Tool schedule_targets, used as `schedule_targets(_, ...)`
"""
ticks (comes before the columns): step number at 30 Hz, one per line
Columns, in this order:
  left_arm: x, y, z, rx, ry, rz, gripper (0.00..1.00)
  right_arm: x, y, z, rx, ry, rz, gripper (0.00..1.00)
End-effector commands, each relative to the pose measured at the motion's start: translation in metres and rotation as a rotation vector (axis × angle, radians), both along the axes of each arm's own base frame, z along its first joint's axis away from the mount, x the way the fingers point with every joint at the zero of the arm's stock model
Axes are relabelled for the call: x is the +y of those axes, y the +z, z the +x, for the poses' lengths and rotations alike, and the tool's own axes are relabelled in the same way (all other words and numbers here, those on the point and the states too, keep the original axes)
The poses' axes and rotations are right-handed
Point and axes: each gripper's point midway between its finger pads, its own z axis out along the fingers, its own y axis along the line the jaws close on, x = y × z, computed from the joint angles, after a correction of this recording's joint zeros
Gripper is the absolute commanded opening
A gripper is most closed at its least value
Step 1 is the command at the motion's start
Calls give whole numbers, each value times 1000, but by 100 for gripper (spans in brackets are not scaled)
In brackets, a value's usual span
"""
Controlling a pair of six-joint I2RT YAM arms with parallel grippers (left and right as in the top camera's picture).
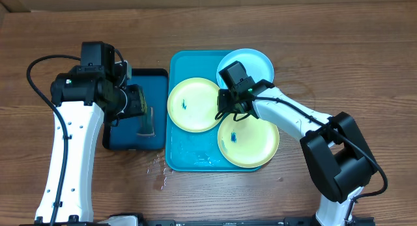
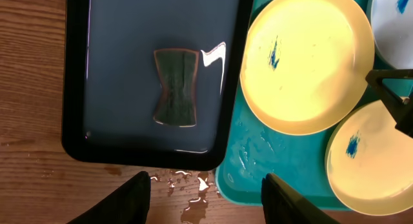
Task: Clean dirty plates on tray and stack at the side
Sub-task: 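Grip the rim of the lower yellow plate with the right gripper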
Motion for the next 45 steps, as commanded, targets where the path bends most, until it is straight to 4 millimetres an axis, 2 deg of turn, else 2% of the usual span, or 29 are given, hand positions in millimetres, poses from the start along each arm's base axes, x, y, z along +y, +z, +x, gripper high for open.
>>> schedule_targets(1, 4, -2, 2, 4, 32, 28, 56, 1, 2, 2, -10, -1, 5, 4)
schedule_targets(16, 6, -17, 0, 21, 44, 34, 56, 0, 1, 0, -8, 34, -14, 4)
schedule_targets(22, 6, -17, 3, 11, 44, 34, 56, -1, 4, -2, -4, 51, -24, 10)
schedule_targets(27, 6, -16, 5, 4, 44, 34, 56, -1, 25, 5, -19, 43, -8, 15)
schedule_targets(30, 6, -16, 4, 5, 44, 34, 56, -5, 23, 6, -24, 34, -30, 17)
schedule_targets(33, 6, -16, 4, 4, 44, 34, 56, -6, 20, 4, -18, 34, -35, 25)
schedule_targets(45, 6, -16, 4, 5, 44, 34, 57, -8, 13, 3, -10, 31, -46, 26)
